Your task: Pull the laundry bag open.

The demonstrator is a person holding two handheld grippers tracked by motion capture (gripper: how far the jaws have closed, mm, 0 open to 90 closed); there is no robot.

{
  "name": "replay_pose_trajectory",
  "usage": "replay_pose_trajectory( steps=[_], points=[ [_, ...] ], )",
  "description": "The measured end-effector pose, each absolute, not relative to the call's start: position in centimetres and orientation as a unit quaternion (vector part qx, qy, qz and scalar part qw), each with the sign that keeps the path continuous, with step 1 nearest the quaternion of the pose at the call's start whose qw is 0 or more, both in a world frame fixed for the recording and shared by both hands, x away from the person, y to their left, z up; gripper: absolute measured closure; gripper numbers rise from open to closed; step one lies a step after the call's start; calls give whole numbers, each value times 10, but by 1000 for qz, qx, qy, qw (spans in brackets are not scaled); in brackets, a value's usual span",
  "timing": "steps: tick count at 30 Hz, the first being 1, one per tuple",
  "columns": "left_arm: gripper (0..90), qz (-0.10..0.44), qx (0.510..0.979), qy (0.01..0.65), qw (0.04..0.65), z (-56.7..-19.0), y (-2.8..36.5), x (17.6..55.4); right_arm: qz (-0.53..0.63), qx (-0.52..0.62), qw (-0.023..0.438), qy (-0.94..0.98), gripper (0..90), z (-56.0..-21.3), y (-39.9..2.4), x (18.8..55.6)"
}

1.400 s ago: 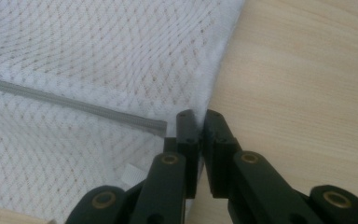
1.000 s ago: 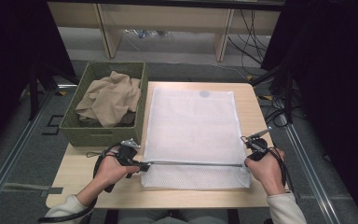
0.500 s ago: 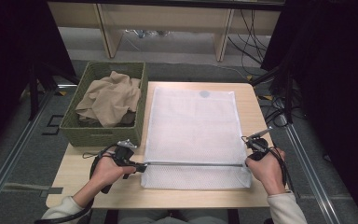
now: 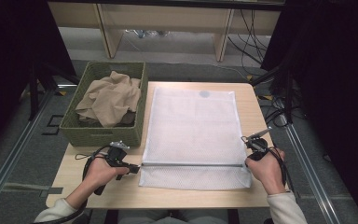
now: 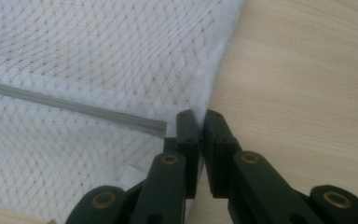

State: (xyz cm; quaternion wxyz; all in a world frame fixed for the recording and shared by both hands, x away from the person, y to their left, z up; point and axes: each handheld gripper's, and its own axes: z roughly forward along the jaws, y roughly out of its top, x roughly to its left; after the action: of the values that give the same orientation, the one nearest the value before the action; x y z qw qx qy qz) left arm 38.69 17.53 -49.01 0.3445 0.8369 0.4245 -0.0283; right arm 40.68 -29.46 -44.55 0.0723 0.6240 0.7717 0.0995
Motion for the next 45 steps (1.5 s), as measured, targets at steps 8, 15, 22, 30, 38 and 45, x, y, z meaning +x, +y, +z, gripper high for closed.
replay_pose_trajectory(
  steps=[8, 15, 22, 30, 38, 45],
  points=[
    [864, -28, 849, 419, 322, -492, 177, 389, 99, 626, 65, 771, 865, -449, -291, 407],
    [843, -1, 876, 390, 285, -488, 170, 391, 98, 620, 57, 776, 861, -452, -288, 406],
    [778, 16, 882, 376, 282, -481, 159, 387, 95, 624, 58, 773, 849, -454, -284, 403],
    [676, 39, 878, 358, 316, -467, 140, 375, 104, 612, 60, 782, 817, -451, -285, 403],
    [662, 32, 867, 351, 351, -469, 132, 381, 132, 607, 77, 780, 774, -443, -284, 402],
    [612, 45, 850, 360, 382, -464, 143, 378, 164, 572, 100, 797, 743, -433, -281, 403]
  ],
)
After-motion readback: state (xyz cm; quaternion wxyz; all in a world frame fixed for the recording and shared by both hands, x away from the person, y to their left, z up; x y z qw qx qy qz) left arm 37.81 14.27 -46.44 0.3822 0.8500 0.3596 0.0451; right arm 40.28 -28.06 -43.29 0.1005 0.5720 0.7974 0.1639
